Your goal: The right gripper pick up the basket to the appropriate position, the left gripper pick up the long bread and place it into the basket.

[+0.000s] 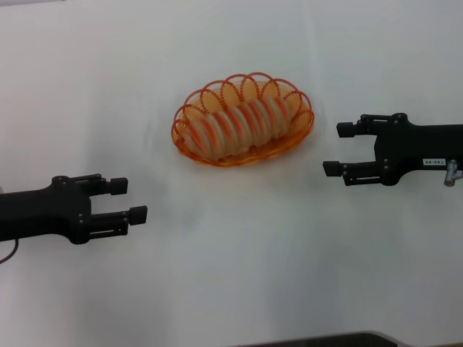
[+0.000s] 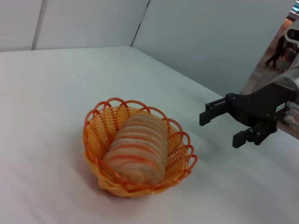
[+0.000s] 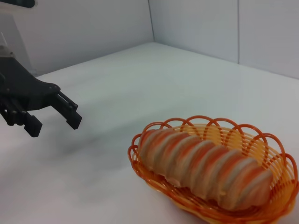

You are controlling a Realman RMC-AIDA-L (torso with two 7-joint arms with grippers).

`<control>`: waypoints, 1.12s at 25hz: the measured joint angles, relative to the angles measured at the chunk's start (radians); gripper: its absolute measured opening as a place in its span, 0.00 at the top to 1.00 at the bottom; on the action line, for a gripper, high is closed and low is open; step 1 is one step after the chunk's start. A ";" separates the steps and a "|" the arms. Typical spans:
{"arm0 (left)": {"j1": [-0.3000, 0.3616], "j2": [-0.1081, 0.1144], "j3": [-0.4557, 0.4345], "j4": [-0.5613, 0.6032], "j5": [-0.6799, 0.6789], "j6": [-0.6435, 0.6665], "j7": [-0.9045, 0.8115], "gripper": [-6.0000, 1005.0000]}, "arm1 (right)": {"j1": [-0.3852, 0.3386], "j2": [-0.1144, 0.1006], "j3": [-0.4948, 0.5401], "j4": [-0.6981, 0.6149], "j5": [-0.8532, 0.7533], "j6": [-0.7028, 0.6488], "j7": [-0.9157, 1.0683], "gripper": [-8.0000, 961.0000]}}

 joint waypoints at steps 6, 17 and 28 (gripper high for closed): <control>-0.001 0.001 -0.002 0.004 0.000 0.002 -0.001 0.27 | 0.000 0.000 -0.002 0.000 0.000 -0.002 0.000 0.13; -0.003 0.002 -0.002 0.004 0.003 0.005 -0.001 0.27 | 0.000 0.002 -0.004 0.000 -0.001 -0.005 0.000 0.13; 0.000 0.000 0.002 -0.005 0.009 0.015 0.005 0.27 | -0.002 0.002 -0.007 0.000 -0.001 -0.008 0.002 0.13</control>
